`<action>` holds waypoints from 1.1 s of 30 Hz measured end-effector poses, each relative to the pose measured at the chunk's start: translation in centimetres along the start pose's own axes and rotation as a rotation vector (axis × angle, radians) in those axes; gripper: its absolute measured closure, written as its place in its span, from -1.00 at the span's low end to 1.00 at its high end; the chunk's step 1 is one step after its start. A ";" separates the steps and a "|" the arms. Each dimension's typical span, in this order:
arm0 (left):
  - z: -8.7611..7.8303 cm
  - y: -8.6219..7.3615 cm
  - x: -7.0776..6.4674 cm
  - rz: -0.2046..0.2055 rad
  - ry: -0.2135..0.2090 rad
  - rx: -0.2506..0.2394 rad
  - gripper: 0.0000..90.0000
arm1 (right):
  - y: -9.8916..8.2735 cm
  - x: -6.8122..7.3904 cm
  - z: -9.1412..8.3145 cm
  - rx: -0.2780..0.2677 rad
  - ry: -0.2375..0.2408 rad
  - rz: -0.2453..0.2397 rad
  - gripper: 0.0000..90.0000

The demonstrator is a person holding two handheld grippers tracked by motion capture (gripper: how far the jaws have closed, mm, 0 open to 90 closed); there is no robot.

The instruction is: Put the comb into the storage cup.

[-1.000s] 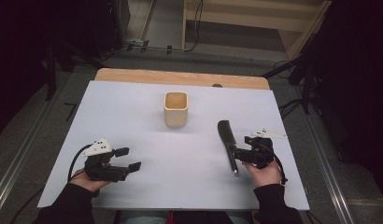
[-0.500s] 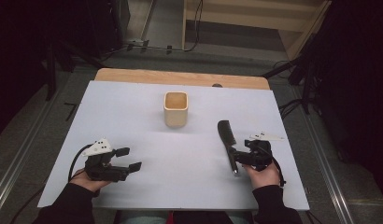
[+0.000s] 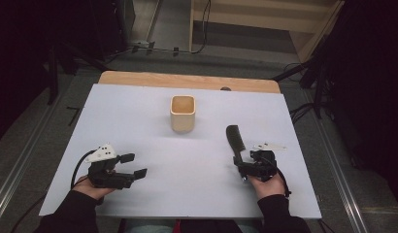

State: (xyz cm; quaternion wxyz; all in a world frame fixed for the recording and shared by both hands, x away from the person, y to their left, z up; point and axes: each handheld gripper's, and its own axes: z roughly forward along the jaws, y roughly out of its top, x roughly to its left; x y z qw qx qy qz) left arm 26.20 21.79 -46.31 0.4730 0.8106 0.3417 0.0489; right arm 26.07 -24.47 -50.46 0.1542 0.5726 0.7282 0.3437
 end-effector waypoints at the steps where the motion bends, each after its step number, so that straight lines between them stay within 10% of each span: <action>1: 0.0 0.0 0.0 0.001 -0.001 0.000 -0.51 | 0.0 0.0 0.0 -0.002 -0.001 0.001 -0.46; 15: 0.1 0.0 -0.1 0.001 -0.003 -0.001 -0.51 | -0.9 1.0 0.9 0.030 -0.067 -0.060 -0.11; 33: 0.1 0.1 -0.1 0.003 -0.003 -0.001 -0.51 | -1.3 1.5 0.8 0.006 -0.114 -0.021 0.25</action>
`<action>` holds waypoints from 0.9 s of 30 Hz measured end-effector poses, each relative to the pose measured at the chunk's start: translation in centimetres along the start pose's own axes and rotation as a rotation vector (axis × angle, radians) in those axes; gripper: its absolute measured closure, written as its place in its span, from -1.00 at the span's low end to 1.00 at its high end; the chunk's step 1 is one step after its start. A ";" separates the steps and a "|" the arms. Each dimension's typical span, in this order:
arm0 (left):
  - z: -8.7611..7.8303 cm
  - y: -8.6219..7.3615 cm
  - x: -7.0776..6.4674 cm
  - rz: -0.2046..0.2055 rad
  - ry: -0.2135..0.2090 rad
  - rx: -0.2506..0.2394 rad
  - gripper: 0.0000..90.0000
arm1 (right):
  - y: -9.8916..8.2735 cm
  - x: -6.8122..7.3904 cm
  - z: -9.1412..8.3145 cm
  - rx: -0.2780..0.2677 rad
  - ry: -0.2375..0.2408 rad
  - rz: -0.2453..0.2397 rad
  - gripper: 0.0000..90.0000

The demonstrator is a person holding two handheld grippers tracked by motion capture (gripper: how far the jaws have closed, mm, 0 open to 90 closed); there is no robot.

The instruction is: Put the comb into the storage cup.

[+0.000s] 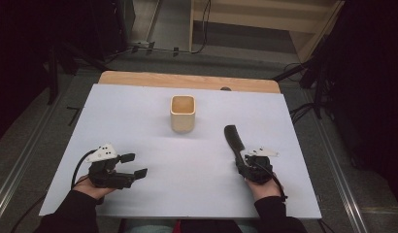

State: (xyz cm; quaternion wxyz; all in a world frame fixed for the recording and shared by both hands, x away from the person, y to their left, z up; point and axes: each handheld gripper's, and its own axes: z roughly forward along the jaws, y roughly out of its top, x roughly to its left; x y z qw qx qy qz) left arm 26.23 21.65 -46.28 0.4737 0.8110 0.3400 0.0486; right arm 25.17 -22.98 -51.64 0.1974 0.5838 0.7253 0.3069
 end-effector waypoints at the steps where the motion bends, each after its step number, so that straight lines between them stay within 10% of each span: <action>1: 0.0 0.0 0.0 0.001 -0.001 0.000 -0.51 | 0.0 0.1 0.0 -0.001 -0.001 0.002 0.28; 27: 0.1 0.0 0.0 0.001 -0.003 0.002 -0.51 | -0.1 -0.3 -0.2 0.005 0.022 0.049 0.54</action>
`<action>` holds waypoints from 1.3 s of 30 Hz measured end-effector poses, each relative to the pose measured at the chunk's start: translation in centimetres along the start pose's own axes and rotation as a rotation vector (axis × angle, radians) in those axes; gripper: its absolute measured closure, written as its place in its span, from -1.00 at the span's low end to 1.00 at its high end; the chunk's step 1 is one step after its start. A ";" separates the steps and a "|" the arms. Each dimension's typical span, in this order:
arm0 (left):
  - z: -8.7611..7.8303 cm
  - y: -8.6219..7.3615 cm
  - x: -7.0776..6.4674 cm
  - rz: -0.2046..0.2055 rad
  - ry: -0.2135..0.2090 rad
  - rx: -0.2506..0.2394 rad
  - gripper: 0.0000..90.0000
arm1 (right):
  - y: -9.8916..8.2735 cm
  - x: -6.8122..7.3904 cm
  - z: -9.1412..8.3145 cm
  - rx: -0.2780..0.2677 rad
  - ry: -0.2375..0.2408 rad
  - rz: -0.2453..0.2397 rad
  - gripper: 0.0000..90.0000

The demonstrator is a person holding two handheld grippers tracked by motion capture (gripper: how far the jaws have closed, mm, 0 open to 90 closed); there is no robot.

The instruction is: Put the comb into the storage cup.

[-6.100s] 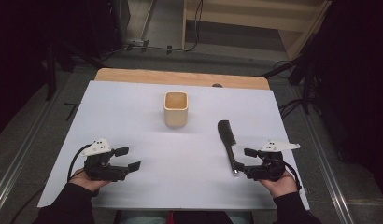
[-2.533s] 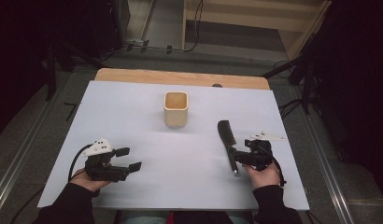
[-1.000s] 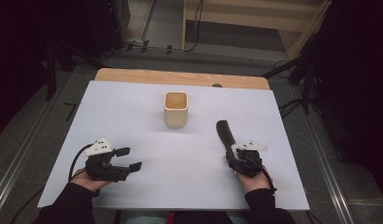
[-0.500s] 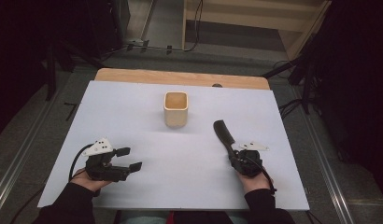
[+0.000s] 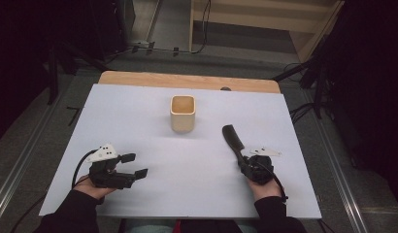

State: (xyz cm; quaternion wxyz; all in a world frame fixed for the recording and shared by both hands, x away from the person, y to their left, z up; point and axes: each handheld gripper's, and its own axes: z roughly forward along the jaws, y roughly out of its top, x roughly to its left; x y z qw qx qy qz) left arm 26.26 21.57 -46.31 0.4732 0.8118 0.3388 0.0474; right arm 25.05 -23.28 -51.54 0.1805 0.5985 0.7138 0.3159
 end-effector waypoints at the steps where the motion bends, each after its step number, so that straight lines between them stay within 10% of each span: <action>1: 0.0 0.0 0.0 0.000 0.002 0.000 -0.51 | -0.1 0.0 0.0 -0.004 0.002 0.000 0.54; 20: 0.7 0.5 0.1 -0.011 -0.018 -0.022 -0.51 | -0.6 -0.3 -1.1 0.023 0.031 0.021 0.56; 39: 4.3 4.8 -2.7 -0.061 -0.137 0.030 -0.58 | 1.7 0.6 -4.5 -0.135 0.111 0.032 0.56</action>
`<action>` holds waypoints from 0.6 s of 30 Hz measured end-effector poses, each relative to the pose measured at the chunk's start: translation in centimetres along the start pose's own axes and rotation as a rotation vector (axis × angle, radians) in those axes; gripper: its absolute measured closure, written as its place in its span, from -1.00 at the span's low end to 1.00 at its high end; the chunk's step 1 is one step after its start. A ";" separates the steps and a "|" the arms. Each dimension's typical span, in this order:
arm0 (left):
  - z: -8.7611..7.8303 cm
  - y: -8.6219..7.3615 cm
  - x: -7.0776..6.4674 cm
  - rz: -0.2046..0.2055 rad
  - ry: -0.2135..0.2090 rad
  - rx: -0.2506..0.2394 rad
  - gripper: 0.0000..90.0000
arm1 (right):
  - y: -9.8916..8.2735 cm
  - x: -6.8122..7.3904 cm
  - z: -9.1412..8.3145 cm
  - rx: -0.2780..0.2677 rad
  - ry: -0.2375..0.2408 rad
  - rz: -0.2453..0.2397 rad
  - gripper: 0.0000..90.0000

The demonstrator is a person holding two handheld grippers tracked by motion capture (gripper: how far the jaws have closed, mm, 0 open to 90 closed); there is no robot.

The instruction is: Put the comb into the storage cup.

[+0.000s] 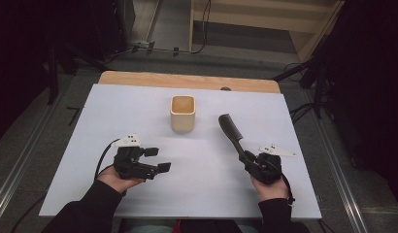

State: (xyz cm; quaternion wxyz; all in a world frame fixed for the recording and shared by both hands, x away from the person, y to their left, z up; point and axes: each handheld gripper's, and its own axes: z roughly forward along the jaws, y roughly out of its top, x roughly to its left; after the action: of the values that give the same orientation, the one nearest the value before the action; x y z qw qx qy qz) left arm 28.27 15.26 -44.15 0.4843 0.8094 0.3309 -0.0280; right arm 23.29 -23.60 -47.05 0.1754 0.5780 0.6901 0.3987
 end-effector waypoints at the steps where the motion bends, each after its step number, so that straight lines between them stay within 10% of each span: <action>1: 0.2 0.2 -0.1 -0.007 -0.006 0.000 -0.58 | 0.1 0.2 -0.2 -0.010 0.007 -0.005 0.56; 18: 2.6 2.5 -1.2 -0.057 -0.059 -0.001 -0.53 | 0.8 3.4 -1.4 -0.108 0.035 -0.074 0.56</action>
State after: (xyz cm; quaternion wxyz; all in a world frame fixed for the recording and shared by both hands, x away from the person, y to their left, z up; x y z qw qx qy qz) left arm 29.44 11.79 -43.18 0.4932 0.7983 0.3394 -0.0655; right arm 21.89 -20.87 -44.83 0.2088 0.5347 0.6916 0.4385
